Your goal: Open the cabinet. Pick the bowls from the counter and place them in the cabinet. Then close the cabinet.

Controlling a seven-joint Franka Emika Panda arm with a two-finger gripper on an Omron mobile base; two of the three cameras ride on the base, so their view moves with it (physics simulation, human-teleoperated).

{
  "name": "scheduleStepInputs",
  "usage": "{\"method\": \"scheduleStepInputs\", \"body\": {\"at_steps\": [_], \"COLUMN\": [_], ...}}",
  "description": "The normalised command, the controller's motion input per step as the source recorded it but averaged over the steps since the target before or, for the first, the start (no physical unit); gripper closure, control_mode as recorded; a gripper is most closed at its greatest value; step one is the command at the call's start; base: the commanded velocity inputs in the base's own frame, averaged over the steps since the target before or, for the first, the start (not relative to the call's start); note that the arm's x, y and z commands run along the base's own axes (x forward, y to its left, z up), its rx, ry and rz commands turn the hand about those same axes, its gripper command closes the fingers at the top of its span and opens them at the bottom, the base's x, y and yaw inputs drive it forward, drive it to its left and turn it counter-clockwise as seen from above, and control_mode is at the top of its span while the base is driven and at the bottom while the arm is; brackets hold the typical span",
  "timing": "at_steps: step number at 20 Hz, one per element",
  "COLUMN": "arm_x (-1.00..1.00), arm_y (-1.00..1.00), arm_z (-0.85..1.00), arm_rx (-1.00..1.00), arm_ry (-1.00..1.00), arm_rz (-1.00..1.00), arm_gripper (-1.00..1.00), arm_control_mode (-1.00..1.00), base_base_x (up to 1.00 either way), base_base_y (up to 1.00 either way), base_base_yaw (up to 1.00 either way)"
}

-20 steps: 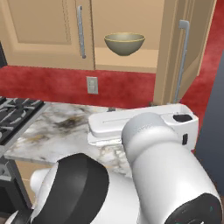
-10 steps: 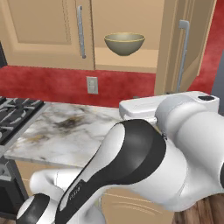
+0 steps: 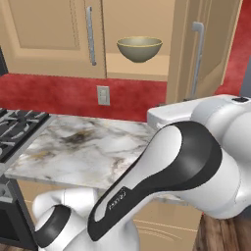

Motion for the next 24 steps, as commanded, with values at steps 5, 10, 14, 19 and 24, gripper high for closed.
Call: {"method": "scheduleStepInputs", "body": {"at_steps": [5,10,14,19,24], "arm_x": [0.49,0.55,0.56,0.60,0.75], "arm_y": [0.45,0.98,1.00,1.00,1.00], "arm_z": [-0.11,-0.20,-0.23,-0.29,-0.27], "arm_rx": [0.00,0.00,0.00,0.05,0.13], "arm_ry": [0.00,0.00,0.00,0.00,0.00], "arm_rz": [0.04,0.00,0.00,0.00,0.00], "arm_gripper": [-1.00,-1.00,-1.00,-1.00,-1.00], "arm_control_mode": [-1.00,-1.00,-1.00,-1.00,-1.00], "base_base_x": [0.00,0.00,0.00,0.00,0.00], "base_base_y": [0.00,0.00,0.00,0.00,0.00], "base_base_yaw": [0.00,0.00,0.00,0.00,0.00]}}
